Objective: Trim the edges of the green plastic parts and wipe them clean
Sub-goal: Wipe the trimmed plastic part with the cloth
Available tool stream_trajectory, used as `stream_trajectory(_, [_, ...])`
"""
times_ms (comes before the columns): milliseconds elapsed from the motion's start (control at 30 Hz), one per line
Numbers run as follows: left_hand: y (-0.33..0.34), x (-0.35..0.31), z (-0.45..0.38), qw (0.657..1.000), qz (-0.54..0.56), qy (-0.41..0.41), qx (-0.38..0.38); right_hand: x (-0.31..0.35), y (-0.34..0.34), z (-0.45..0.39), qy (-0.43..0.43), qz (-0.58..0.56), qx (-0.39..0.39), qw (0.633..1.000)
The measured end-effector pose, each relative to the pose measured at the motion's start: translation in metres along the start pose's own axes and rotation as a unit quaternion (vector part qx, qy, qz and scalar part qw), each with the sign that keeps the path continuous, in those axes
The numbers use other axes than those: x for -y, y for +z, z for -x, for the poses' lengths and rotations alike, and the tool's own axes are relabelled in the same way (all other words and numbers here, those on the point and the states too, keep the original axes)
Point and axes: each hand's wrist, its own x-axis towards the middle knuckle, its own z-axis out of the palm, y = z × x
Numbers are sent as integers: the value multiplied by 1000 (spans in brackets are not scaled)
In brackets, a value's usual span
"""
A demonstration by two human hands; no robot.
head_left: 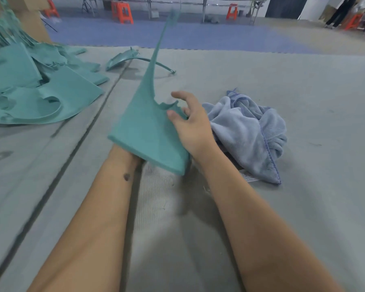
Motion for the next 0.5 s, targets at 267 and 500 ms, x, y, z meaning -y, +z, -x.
stream_trajectory(267, [-29,-21,-5,992,-51,-20,113,-6,-14,-3,27,15,44,999])
stream_trajectory(500, [-14,-16,1,994,44,45,92,-5,-20,-10,109,-237,8,965])
